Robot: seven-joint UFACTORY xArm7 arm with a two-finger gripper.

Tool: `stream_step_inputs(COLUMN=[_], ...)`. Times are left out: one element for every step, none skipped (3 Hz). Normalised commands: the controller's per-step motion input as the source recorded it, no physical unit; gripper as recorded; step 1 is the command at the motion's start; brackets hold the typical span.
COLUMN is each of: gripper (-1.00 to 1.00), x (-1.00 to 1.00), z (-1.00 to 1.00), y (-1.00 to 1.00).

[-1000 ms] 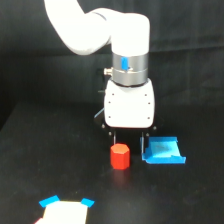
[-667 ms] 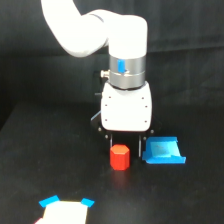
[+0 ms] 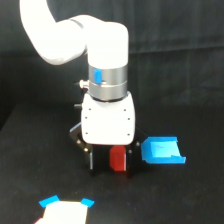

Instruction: Pick up the red object from the table

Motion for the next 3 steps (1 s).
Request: stream_step_inputs(gripper=[-0.81,-0.27,-0.89], x=[0.20,0.15,-0.13], z=[-0.41,-0.15,1.00], y=[1.00,0.74,0.28])
